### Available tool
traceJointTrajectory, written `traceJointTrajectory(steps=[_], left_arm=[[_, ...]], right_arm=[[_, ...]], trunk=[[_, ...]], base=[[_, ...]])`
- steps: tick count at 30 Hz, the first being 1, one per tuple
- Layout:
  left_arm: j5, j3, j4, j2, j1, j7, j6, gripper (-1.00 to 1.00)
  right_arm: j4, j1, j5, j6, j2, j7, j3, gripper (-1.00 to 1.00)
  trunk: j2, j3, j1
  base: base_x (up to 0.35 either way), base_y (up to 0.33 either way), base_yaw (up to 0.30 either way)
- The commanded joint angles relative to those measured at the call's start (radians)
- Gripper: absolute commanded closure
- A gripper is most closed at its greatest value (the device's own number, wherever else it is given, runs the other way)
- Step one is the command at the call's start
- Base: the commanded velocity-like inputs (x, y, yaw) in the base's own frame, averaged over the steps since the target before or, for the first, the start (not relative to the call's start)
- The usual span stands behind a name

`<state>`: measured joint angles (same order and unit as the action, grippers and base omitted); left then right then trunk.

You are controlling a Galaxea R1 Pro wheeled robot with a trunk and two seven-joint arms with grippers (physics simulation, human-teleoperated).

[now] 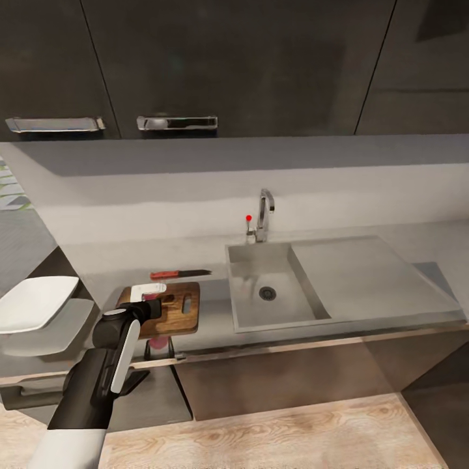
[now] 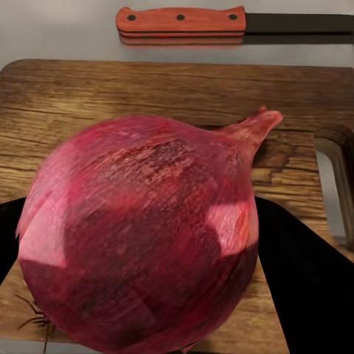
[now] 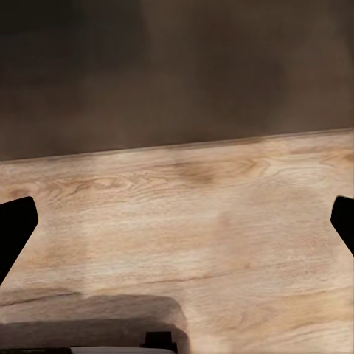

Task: In the kitchen, take the Vidalia onion out of the sink, dice it on the chopping board with the paring knife, put the diced onion into the bowl on the countertop, then place both the paring knife and the chopping board into the sink.

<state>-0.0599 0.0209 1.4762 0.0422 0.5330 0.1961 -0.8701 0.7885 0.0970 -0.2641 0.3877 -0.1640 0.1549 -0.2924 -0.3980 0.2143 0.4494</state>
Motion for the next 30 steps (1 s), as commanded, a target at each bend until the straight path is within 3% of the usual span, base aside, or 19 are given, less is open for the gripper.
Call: traceJointTrajectory(steps=[1, 30], left_arm=[[-0.006, 0.001, 0.001, 0.001, 0.001, 0.006, -0.004, 1.0], [-0.006, 0.002, 0.001, -0.001, 0.001, 0.005, -0.004, 1.0]], right_arm=[[0.001, 0.0, -0.007, 0.003, -0.002, 0.008, -0.007, -1.0], [0.002, 0.0, -0.007, 0.003, -0.002, 0.008, -0.007, -1.0]], trunk=[[-0.002, 0.003, 0.001], [-0.002, 0.022, 0.001]], base=[[0.0, 0.0, 0.0], [0.048, 0.0, 0.0]])
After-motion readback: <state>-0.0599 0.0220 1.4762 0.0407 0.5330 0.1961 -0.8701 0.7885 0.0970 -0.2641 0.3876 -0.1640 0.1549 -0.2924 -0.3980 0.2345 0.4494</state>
